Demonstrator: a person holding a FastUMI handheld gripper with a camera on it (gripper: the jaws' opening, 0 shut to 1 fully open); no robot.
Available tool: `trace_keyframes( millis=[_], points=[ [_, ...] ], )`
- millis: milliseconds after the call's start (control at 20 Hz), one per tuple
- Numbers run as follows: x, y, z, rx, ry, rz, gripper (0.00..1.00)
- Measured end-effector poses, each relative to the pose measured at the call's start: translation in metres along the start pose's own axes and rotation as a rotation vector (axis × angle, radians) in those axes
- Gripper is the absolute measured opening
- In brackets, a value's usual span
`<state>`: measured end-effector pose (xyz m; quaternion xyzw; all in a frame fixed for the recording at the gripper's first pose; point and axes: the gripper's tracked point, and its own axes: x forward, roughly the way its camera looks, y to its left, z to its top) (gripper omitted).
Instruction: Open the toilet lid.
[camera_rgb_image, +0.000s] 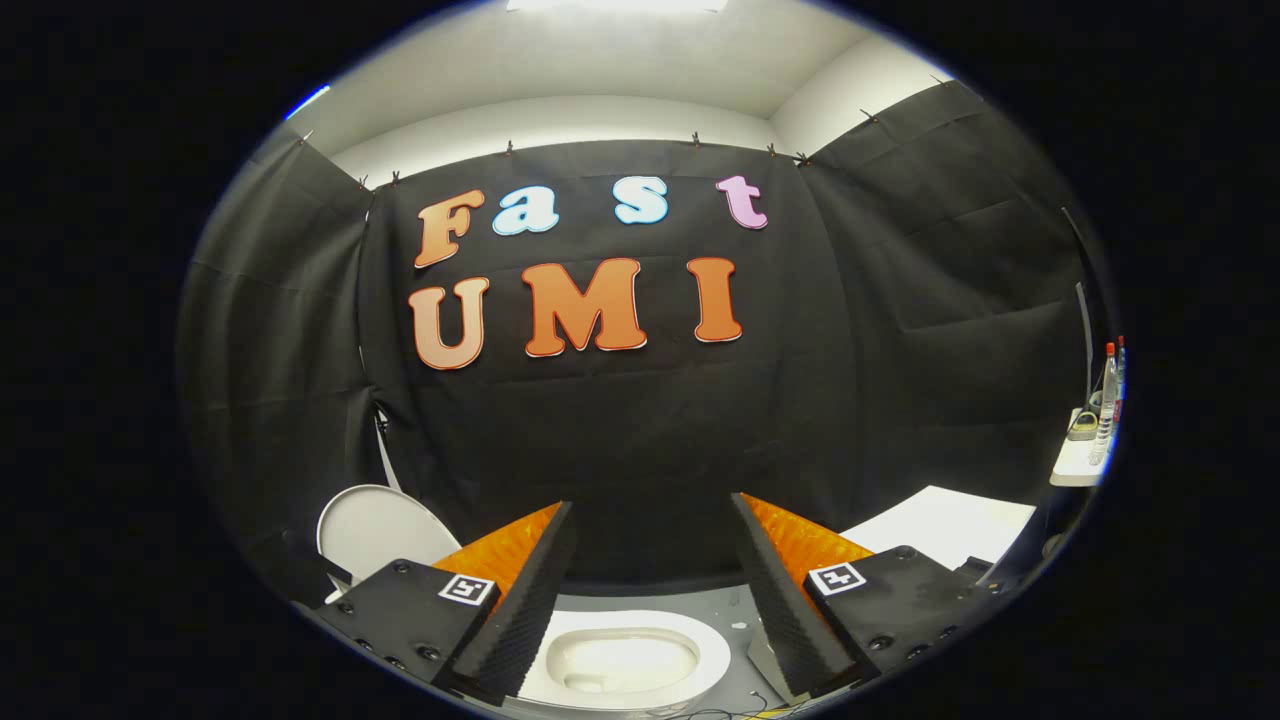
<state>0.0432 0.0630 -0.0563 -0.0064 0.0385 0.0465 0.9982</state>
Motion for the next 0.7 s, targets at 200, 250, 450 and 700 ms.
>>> trace_keyframes(
  millis=[200, 250, 450, 700],
  points=[
    [-0.0003, 0.0040, -0.0037, 0.010, 0.010, 0.007, 0.98],
    [-0.0018, 0.0050, -0.0024, 0.017, 0.007, 0.011, 0.98],
    [-0.0040, 0.0048, 0.0019, 0.017, -0.008, 0.014, 0.98],
    [-0.0081, -0.0014, 0.0057, 0.069, -0.017, -0.004, 0.98]
  ],
)
